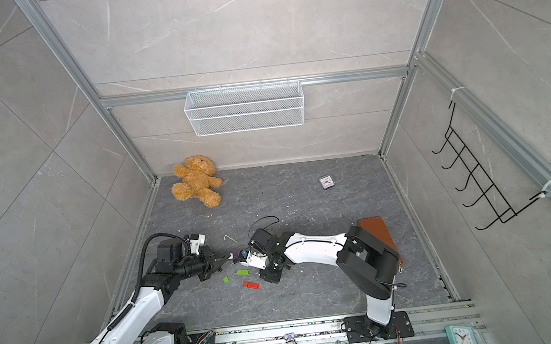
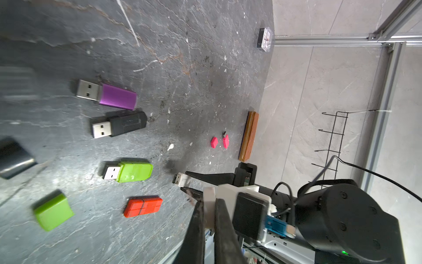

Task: Close the usb drive cover
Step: Pick up the USB drive from the center of the board, then close the cover of the USB drive.

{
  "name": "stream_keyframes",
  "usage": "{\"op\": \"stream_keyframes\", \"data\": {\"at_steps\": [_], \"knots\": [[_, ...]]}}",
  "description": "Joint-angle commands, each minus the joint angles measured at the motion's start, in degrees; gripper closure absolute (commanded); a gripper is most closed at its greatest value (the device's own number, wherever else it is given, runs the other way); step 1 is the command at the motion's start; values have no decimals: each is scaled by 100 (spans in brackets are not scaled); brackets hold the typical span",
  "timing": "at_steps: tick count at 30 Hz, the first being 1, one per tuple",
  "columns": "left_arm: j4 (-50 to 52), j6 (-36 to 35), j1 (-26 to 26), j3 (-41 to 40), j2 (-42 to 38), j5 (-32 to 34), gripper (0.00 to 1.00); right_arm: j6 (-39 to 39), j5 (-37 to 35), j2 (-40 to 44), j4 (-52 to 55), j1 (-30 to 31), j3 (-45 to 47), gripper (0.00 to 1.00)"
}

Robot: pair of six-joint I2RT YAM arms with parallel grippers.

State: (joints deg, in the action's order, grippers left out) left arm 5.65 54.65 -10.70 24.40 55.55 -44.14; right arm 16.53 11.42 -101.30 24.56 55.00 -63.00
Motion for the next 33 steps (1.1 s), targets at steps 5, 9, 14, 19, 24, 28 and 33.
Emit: {"op": "stream_keyframes", "data": {"at_steps": [5, 9, 14, 19, 24, 28, 33], "knots": [[-520, 45, -386, 156, 300, -411, 100, 34, 782, 724, -1434, -129, 497, 88], [-563, -36, -534, 276, 436, -498, 100, 36, 986, 820, -1713, -259, 675, 88], [-564, -122, -695, 390, 584, -567, 100, 13, 1161, 973, -2038, -339, 845, 88], [-564, -150, -758, 412, 652, -525, 100, 21, 1195, 1059, -2155, -370, 936, 88], [-529, -183, -790, 422, 660, -491, 100, 0, 1195, 1149, -2224, -417, 1040, 88], [-411, -261, -813, 461, 665, -431, 100, 7, 1205, 1141, -2206, -428, 1042, 88], [-260, -340, -819, 515, 569, -321, 100, 29, 1117, 1156, -2097, -431, 1100, 89]]}}
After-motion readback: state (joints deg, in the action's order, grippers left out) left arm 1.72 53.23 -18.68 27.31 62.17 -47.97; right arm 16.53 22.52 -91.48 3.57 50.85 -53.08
